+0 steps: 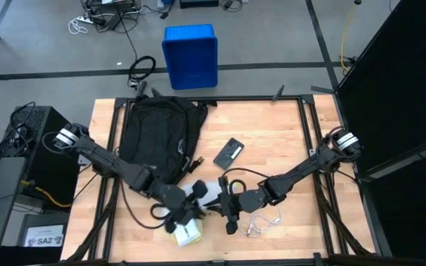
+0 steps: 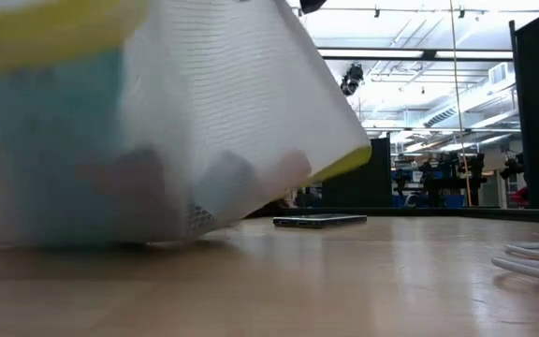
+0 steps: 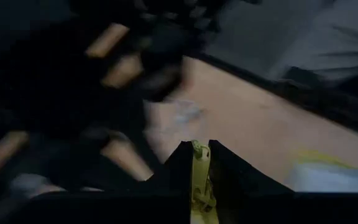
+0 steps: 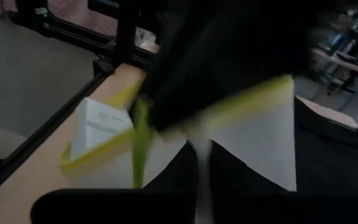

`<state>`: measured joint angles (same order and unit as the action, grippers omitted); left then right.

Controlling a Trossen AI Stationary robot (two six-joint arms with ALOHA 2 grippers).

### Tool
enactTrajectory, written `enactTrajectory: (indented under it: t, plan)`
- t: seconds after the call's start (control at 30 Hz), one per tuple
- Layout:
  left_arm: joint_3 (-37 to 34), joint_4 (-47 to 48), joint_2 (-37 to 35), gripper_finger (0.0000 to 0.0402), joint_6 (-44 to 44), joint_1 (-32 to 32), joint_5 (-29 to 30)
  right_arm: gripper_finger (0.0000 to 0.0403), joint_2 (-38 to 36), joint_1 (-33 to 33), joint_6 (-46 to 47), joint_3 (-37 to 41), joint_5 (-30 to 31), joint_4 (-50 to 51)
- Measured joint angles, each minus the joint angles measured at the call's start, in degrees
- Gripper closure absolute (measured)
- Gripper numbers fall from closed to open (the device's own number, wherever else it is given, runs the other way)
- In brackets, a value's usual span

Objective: Unpack backpack
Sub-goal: Close the zip lock bag

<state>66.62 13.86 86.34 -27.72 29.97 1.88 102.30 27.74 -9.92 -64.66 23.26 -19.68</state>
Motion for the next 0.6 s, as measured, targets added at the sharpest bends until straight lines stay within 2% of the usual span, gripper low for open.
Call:
enactTrajectory:
  t: [0.23, 0.53, 0.6]
  plan:
    - [-0.1, 3.5, -1.3, 0.0384, 1.9, 4.5, -0.5, 0.0402, -0.3, 2.9, 2.4, 0.0, 5.2, 4.3]
    - [-0.1, 4.3, -1.3, 0.0384, 2.9, 6.8, 2.1, 0.0402, -0.3, 2.6, 2.5, 0.0, 4.8, 1.9]
    - [-0.1, 4.3, -1.3, 0.0384, 2.9, 6.7, 2.4, 0.0402, -0.3, 2.2, 3.1, 0.0, 2.3, -0.5]
